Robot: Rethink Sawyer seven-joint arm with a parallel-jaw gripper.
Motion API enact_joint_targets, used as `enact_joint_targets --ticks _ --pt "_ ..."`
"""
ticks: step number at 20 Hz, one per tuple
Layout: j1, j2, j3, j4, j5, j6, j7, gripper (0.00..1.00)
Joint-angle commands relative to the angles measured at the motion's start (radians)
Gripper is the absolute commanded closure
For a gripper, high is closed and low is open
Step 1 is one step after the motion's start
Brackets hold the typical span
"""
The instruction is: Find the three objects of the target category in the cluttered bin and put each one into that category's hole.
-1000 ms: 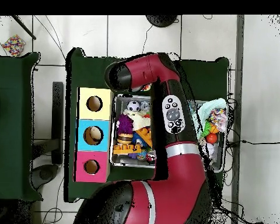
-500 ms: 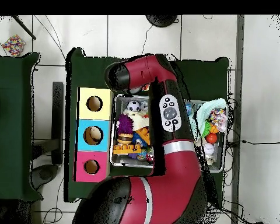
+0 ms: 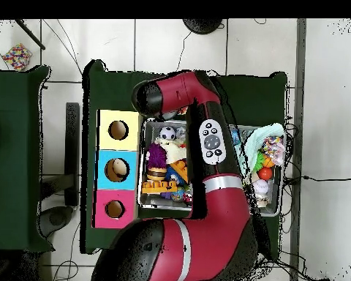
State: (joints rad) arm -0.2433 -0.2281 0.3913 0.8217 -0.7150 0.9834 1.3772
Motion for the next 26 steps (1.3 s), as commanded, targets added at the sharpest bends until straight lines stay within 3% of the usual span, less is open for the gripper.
enact_joint_targets --ticks 1,26 --pt "-0.019 0.019 -0.012 0.029 -0.037 0.113 -0.269 0.00" --pt "-0.017 0.014 -0.024 0.060 -0.031 0.100 -0.233 0.00"
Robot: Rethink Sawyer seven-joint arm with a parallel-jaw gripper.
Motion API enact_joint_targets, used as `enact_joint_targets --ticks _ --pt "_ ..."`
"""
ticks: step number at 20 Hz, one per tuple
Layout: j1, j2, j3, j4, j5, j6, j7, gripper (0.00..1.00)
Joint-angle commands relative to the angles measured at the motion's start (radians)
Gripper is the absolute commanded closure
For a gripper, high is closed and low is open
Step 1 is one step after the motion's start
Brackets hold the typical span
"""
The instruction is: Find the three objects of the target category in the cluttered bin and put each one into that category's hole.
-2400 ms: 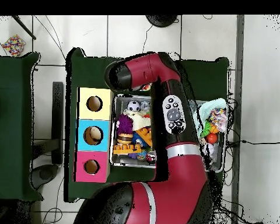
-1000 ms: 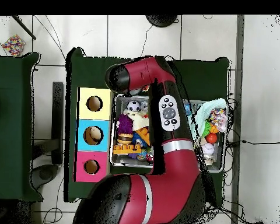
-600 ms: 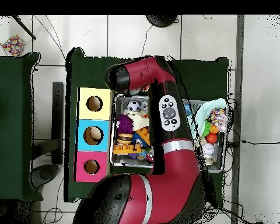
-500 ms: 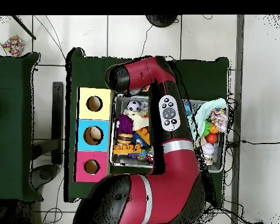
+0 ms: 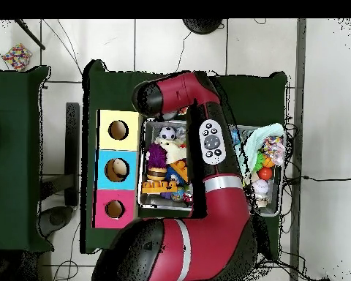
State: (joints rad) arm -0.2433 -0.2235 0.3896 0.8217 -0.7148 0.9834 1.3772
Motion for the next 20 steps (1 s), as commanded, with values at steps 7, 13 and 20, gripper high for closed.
enact_joint_targets --ticks 7,13,20 --pt "-0.015 -0.006 -0.031 0.083 -0.028 0.088 -0.218 0.00" --pt "-0.014 0.007 -0.035 0.082 -0.030 0.074 -0.214 0.00" --pt "-0.009 0.008 -0.039 0.079 -0.028 0.079 -0.211 0.00"
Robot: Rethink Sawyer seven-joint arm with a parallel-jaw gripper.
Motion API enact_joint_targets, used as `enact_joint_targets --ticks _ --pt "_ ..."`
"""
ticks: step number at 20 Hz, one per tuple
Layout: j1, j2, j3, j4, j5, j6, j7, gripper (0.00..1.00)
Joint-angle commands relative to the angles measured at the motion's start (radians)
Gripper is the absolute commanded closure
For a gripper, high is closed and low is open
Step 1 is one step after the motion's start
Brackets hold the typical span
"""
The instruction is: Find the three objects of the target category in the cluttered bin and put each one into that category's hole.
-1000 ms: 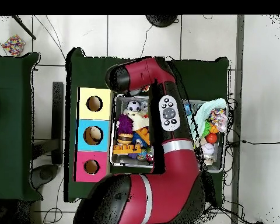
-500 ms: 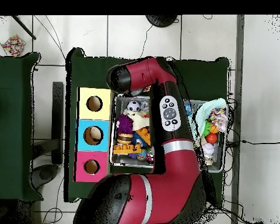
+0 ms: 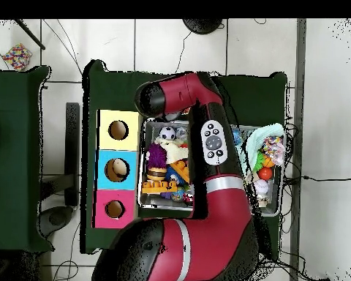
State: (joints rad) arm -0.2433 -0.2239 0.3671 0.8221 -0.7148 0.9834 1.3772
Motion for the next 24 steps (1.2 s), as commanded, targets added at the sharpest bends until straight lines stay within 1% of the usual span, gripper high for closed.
enact_joint_targets --ticks 1,5,6,16,24 --pt "-0.008 0.009 -0.018 0.079 -0.028 0.079 -0.209 0.00" --pt "-0.006 0.012 -0.021 0.075 -0.026 0.086 -0.206 0.00" --pt "-0.005 0.014 -0.022 0.073 -0.024 0.093 -0.207 1.00" --pt "0.003 0.017 -0.031 0.062 -0.015 0.137 -0.194 1.00" --pt "-0.009 0.010 -0.011 0.081 -0.002 0.099 -0.211 1.00"
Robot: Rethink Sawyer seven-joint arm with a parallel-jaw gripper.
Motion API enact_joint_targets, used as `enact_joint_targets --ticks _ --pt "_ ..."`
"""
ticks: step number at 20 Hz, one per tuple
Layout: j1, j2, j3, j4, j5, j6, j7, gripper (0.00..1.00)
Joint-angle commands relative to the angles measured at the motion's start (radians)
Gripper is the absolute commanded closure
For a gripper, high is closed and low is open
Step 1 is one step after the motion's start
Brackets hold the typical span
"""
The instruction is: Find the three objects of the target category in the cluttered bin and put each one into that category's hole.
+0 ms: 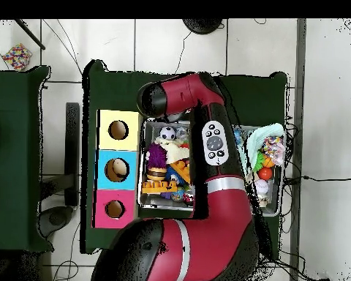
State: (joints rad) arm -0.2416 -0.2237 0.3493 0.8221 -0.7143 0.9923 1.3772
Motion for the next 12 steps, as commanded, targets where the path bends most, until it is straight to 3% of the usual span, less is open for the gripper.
enact_joint_targets --ticks 1,10,11,12 --pt "-0.010 0.012 0.010 0.076 -0.001 0.092 -0.214 1.00" --pt "-0.003 0.008 0.008 0.073 -0.002 0.093 -0.207 1.00" --pt "0.000 0.006 0.003 0.076 -0.003 0.100 -0.201 0.00" --pt "-0.001 0.005 0.002 0.077 -0.004 0.100 -0.202 0.00"
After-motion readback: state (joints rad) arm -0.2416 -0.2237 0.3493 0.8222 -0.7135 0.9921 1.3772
